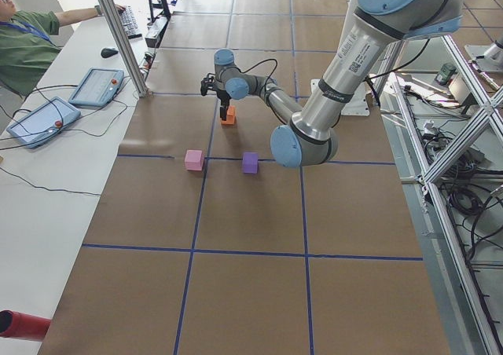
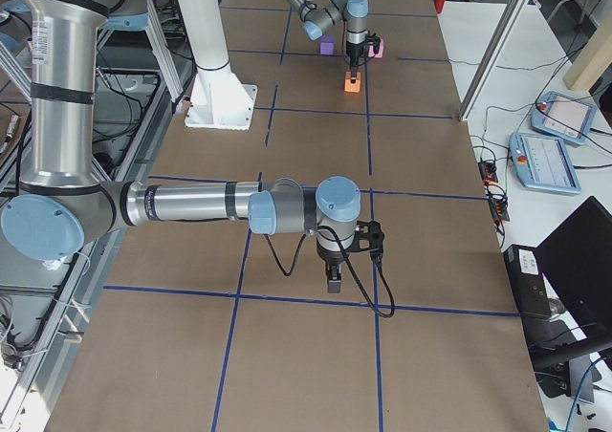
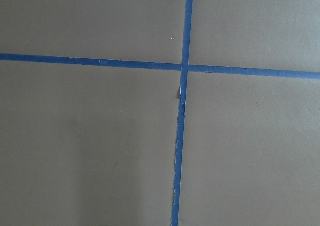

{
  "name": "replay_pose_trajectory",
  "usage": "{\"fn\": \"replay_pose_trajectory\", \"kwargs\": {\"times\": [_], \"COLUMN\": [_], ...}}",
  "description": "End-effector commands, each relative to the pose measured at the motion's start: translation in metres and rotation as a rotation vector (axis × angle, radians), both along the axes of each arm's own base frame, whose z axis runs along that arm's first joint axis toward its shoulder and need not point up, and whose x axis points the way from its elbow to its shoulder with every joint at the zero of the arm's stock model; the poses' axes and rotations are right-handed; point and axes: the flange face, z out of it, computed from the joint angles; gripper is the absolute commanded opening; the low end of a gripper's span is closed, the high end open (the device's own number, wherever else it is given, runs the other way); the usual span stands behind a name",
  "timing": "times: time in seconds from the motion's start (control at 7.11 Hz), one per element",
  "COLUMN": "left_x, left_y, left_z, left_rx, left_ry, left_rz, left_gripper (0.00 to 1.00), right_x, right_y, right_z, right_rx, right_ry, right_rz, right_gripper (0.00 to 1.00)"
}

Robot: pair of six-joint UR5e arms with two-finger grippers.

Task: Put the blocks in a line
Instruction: 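Lower the left gripper and close it on the orange cube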

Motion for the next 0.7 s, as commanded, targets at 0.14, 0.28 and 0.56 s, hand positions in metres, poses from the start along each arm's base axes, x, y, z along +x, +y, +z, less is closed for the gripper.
{"fn": "replay_pose_trajectory", "kwargs": {"times": [0.14,0.28,0.56], "left_x": [0.0135,0.0148,0.0147], "left_y": [0.0044,0.0049,0.006], "left_z": [0.0049,0.0064,0.0059], "left_rx": [-0.023,-0.024,-0.028], "left_ry": [-0.009,-0.011,-0.003], "left_rz": [0.007,0.009,0.03], "left_gripper": [0.98,0.81,0.04], "right_x": [-0.0002,-0.0002,-0.0003], "right_y": [0.0,-0.0001,0.0], "right_z": [0.0003,-0.0005,-0.0006], "right_rx": [-0.001,0.001,0.001], "right_ry": [0.0,0.0,-0.002], "right_rz": [-0.001,-0.001,-0.001], "right_gripper": [1.0,1.0,1.0]}}
